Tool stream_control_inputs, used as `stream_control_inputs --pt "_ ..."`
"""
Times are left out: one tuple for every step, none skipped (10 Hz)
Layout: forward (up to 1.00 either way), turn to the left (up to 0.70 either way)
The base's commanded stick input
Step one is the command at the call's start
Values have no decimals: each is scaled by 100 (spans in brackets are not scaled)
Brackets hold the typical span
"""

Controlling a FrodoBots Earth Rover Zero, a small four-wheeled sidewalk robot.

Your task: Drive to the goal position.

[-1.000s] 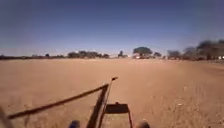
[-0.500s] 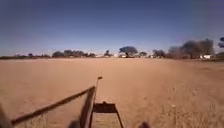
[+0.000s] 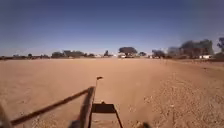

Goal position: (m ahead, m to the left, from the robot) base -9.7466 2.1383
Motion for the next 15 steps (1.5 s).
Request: stream_control_inputs --pt "0 45" --pt "0 45" --pt "0 45" --pt "0 45" --pt "0 45" --pt "50 32" --pt "70 27" --pt "70 27" --pt "70 27" --pt "70 27" --pt "70 27" --pt "70 27" --pt "70 27" --pt "70 27" --pt "70 27"
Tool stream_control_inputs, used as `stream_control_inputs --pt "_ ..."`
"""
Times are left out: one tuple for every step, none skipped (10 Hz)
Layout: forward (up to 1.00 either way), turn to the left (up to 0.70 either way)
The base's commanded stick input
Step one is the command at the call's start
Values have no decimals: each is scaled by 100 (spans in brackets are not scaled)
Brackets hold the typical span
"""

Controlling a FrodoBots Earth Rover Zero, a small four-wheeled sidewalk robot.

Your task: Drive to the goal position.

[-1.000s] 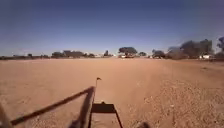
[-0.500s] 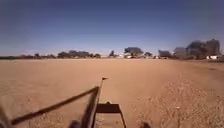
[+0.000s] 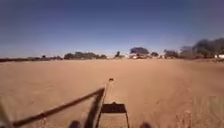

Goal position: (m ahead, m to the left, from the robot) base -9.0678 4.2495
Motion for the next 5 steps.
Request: stream_control_inputs --pt "70 27" --pt "70 27" --pt "70 27" --pt "70 27" --pt "70 27"
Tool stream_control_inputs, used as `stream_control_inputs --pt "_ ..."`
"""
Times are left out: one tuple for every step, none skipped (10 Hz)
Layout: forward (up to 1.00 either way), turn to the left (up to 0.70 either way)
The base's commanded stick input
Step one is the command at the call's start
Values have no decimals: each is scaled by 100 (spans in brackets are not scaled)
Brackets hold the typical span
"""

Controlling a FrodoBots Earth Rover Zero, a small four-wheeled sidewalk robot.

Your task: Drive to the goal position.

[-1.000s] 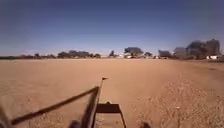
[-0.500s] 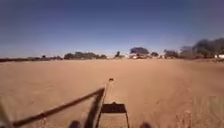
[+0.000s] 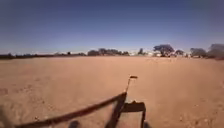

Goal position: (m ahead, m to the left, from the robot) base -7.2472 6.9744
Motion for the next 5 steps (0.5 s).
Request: stream_control_inputs --pt "70 27" --pt "70 27" --pt "70 27" --pt "70 27" --pt "70 27"
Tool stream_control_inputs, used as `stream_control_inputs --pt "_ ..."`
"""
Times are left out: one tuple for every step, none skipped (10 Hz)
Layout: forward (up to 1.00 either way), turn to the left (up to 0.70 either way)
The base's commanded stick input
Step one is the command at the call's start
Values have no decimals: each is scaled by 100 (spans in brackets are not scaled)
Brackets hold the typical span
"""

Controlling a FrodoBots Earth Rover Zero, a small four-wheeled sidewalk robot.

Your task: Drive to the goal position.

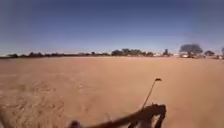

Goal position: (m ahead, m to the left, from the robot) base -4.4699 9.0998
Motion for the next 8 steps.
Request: stream_control_inputs --pt "70 27" --pt "70 27" --pt "70 27" --pt "70 27" --pt "70 27" --pt "70 27" --pt "70 27" --pt "70 27"
